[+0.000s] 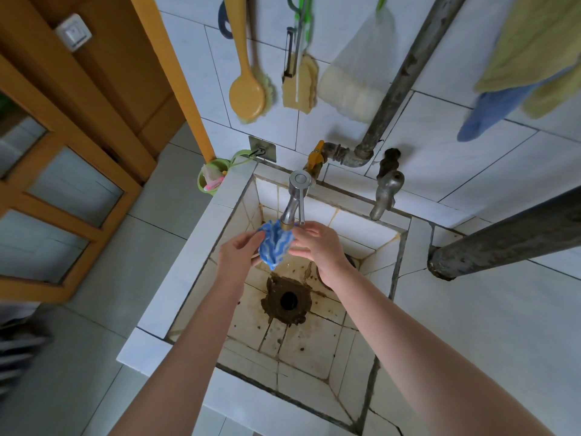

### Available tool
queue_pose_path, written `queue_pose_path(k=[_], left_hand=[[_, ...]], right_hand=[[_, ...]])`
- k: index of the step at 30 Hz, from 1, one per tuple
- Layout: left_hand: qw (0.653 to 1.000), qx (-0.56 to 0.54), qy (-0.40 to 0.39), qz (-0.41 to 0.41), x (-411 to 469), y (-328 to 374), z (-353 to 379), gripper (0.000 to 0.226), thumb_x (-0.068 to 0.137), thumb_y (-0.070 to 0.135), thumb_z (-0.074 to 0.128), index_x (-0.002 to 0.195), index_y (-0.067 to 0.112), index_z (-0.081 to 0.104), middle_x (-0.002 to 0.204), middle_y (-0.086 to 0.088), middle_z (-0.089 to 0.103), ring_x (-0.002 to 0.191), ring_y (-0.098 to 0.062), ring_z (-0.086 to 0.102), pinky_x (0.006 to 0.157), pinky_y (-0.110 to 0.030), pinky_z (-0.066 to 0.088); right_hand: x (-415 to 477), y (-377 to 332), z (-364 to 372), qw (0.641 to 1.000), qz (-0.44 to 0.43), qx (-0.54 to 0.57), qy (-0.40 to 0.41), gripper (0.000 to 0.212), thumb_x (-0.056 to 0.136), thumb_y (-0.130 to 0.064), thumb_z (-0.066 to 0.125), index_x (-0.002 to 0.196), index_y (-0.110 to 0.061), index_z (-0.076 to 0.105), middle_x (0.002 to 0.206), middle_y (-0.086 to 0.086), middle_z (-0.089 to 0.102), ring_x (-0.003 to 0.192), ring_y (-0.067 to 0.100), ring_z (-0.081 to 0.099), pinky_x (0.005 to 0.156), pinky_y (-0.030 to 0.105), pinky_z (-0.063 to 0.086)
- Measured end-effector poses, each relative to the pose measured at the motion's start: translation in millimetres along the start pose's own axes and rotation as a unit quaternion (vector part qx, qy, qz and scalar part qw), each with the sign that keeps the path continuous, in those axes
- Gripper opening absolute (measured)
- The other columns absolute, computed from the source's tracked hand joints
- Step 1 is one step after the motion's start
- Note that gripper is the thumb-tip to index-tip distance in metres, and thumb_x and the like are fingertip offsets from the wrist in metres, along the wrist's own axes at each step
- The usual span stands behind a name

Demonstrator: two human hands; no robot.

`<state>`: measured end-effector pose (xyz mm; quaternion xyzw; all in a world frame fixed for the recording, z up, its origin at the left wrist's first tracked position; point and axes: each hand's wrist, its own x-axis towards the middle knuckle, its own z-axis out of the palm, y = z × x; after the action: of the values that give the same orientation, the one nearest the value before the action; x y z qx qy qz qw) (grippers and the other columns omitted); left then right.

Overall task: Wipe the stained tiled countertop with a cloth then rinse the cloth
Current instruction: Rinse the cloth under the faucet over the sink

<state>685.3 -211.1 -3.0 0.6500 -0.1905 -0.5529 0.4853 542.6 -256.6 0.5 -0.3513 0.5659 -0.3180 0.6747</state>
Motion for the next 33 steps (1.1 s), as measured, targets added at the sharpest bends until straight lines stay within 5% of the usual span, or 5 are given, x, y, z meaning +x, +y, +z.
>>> queue_pose_path(k=[10, 14, 25, 28, 33], left_hand=[[0.999, -0.021, -0.024, -0.042, 1.1, 1.1, -6.8, 0.022, 0.090, 0.017, 0.056, 0.107, 0.006, 0.063, 0.098, -0.010, 0.068, 0.085, -0.018, 0.066, 0.069, -0.020, 0.056], [0.997, -0.036, -0.032, -0.055, 1.7, 3.8, -5.7, 0.017, 0.088, 0.017, 0.058, 0.101, 0.007, 0.064, 0.093, -0.006, 0.069, 0.080, -0.014, 0.067, 0.066, -0.019, 0.055], [0.996, -0.031, -0.055, -0.059, 0.6, 0.3, 5.7, 0.023, 0.086, 0.015, 0.060, 0.106, 0.003, 0.063, 0.100, -0.012, 0.069, 0.089, -0.020, 0.068, 0.074, -0.022, 0.056], [0.995, -0.035, -0.074, -0.057, 0.4, -2.4, 2.7, 0.037, 0.074, 0.010, 0.068, 0.110, 0.004, 0.062, 0.105, -0.012, 0.069, 0.094, -0.021, 0.068, 0.081, -0.026, 0.055], [0.998, -0.002, -0.055, -0.038, -0.8, -2.3, -3.3, 0.023, 0.080, 0.004, 0.066, 0.101, 0.013, 0.065, 0.101, -0.006, 0.069, 0.091, -0.019, 0.067, 0.077, -0.023, 0.056]], right_hand=[[7.2, 7.8, -14.7, 0.998, 0.012, -0.010, 0.061, 0.007, 0.095, -0.007, 0.051, 0.099, -0.008, 0.057, 0.114, 0.017, 0.060, 0.100, 0.027, 0.064, 0.068, 0.027, 0.059], [0.4, 8.5, -15.5, 0.997, -0.019, -0.069, -0.031, 0.030, 0.091, -0.020, 0.059, 0.120, -0.013, 0.054, 0.116, 0.007, 0.058, 0.097, 0.021, 0.064, 0.072, 0.028, 0.058], [-4.7, 13.8, -0.5, 0.979, -0.096, -0.175, -0.032, 0.012, 0.078, -0.009, 0.074, 0.087, -0.006, 0.067, 0.086, 0.002, 0.068, 0.080, 0.014, 0.066, 0.072, 0.020, 0.056], [-4.3, 13.7, -0.8, 0.981, -0.093, -0.171, -0.011, 0.009, 0.084, -0.011, 0.068, 0.090, -0.006, 0.063, 0.089, 0.005, 0.066, 0.089, 0.022, 0.066, 0.078, 0.031, 0.058], [-4.0, 16.6, -8.9, 0.987, -0.069, -0.145, 0.033, 0.008, 0.092, -0.013, 0.056, 0.097, -0.007, 0.055, 0.096, 0.008, 0.063, 0.079, 0.018, 0.062, 0.071, 0.023, 0.055]])
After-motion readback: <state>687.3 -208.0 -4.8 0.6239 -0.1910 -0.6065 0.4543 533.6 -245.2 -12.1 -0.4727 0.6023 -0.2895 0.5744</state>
